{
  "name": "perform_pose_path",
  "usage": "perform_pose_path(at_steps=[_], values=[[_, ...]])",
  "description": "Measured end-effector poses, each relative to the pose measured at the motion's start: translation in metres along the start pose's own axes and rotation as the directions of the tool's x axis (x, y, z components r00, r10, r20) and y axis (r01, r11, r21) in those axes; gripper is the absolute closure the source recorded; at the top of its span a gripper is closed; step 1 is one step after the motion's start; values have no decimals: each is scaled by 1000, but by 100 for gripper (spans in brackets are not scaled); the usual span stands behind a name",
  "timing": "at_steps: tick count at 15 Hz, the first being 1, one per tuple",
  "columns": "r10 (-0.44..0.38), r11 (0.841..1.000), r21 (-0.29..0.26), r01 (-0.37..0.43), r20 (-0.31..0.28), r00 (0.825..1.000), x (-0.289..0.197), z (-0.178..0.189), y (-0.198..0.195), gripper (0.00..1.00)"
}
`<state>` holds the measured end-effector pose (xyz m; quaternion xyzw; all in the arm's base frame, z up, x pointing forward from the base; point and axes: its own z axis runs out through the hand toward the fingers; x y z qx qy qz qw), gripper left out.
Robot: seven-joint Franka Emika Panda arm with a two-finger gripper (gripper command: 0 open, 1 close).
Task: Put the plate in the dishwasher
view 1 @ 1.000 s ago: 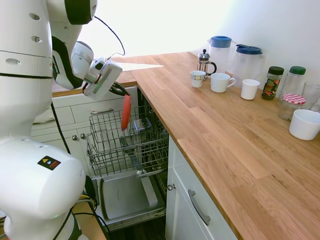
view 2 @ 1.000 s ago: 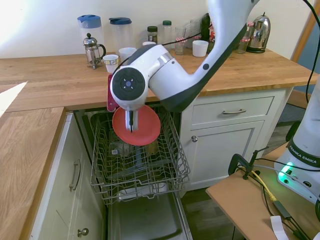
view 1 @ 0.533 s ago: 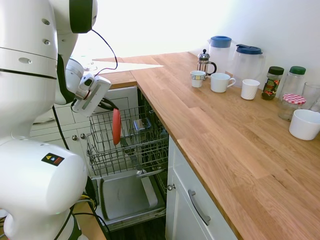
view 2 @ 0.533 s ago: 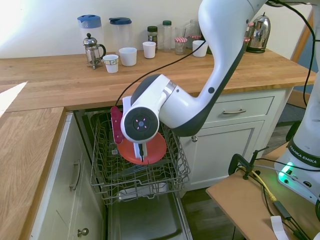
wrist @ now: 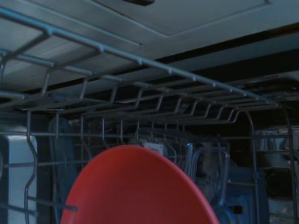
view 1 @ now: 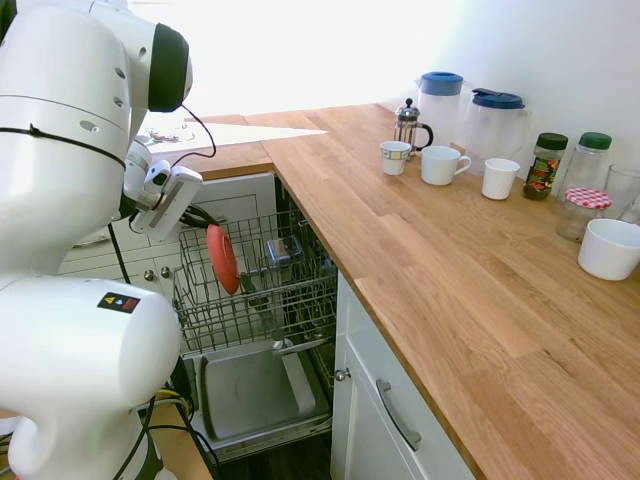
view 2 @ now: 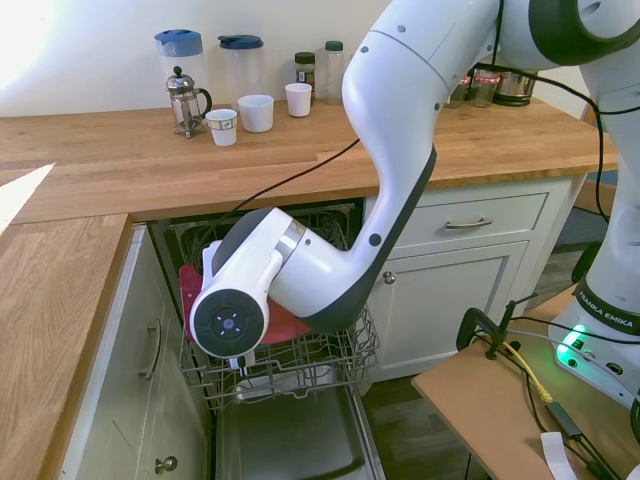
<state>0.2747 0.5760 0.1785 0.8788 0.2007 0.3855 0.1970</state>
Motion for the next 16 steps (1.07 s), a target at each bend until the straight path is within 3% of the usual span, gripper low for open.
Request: perform_pose_path(at_steps=[6,7,16], values=[[8,1000,-6,-8,37,999,1,15,-36,100],[13,1000,-9,-13,47,999,2,18,-38,0],[97,995,-44,-92,121,988,34,11,-38,0]])
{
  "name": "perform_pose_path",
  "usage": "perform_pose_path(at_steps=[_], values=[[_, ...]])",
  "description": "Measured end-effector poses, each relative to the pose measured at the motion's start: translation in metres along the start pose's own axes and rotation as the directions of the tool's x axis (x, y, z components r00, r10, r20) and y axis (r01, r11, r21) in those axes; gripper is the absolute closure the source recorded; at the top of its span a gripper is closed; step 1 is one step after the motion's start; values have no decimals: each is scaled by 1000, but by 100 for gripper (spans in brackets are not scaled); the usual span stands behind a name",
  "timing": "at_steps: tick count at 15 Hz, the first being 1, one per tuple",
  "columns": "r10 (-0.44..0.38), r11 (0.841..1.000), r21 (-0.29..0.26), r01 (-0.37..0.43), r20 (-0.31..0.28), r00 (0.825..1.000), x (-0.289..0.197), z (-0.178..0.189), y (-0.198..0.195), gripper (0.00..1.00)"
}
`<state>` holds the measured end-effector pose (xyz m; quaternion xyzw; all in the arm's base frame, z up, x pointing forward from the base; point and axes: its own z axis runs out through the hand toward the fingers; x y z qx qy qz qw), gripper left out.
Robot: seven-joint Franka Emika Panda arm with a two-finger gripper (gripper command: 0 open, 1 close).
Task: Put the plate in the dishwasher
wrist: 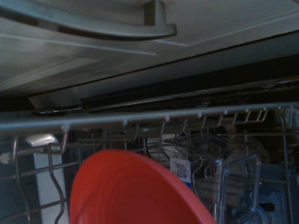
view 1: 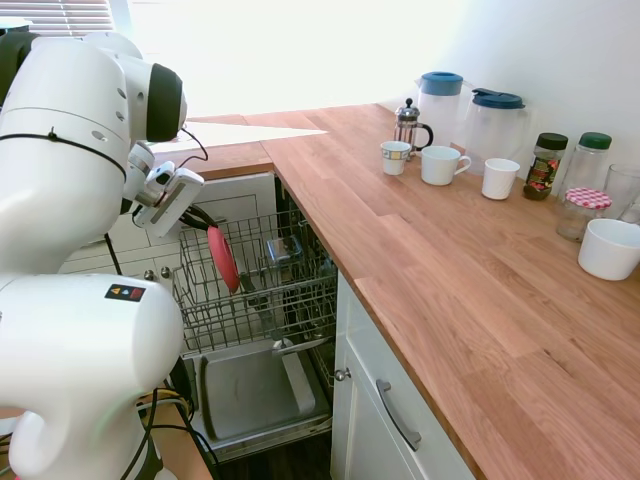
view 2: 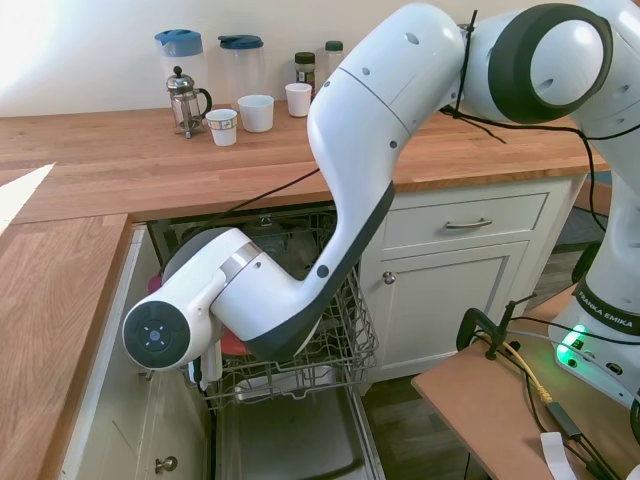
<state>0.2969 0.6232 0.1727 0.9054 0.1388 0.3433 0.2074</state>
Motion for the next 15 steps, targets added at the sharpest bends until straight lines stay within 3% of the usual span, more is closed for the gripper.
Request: perform_pose_path(at_steps=[8,11,13,15], values=[[84,996,22,-85,37,996,45,-19,3,0],[136,990,32,-139,87,987,88,-52,20,0],[209,977,4,-212,148,967,129,-85,51,0],[309,951,-44,-307,218,926,174,-111,101,0]])
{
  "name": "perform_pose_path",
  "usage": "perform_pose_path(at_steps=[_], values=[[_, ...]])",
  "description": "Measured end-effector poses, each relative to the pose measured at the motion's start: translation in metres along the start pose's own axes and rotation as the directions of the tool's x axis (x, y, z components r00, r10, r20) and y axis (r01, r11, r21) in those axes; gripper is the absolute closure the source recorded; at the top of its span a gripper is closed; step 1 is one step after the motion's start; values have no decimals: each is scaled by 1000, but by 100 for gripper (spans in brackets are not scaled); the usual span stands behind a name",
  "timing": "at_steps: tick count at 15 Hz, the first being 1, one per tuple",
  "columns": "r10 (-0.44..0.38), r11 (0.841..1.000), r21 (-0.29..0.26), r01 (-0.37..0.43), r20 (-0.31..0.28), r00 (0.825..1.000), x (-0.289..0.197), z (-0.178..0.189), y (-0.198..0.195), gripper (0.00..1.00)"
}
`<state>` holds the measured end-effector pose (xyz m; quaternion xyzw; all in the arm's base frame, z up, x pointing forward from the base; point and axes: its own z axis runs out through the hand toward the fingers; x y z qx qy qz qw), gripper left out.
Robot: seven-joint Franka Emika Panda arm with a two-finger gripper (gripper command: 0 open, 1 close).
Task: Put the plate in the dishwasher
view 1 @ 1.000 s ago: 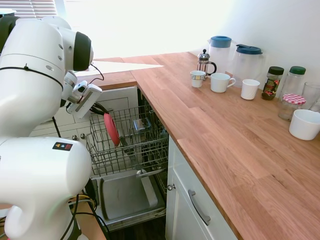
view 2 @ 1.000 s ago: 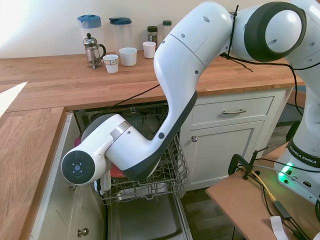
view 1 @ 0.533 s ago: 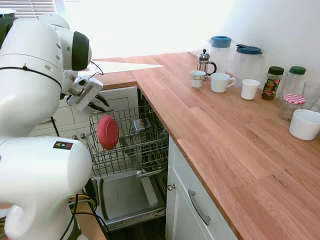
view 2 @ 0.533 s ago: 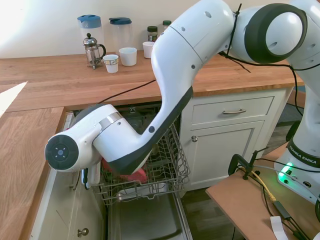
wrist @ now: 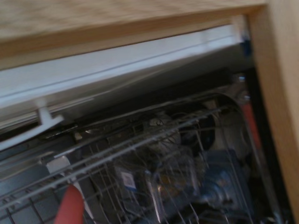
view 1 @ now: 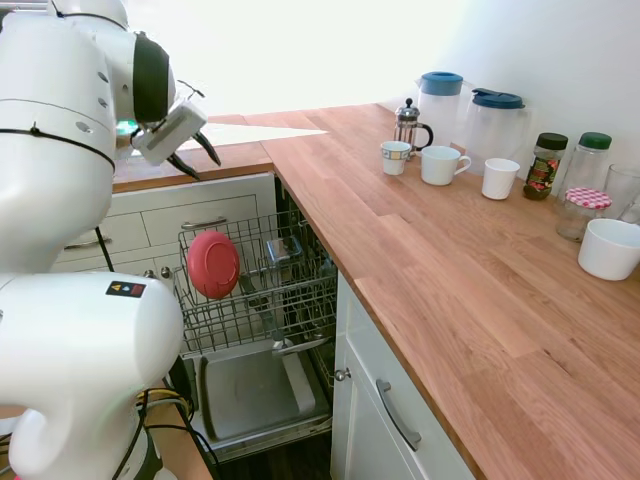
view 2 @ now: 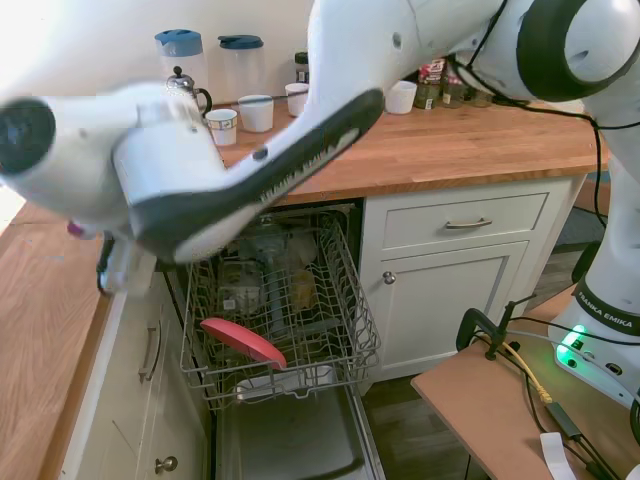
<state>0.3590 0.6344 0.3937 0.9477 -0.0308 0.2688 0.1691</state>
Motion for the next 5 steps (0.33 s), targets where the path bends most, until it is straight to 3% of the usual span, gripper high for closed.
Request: perform_pose_path(at_steps=[3,5], values=[[165,986,12,-167,123,979,92,-37,69,0],[264,960,39,-277,205,943,153,-56,130,0]])
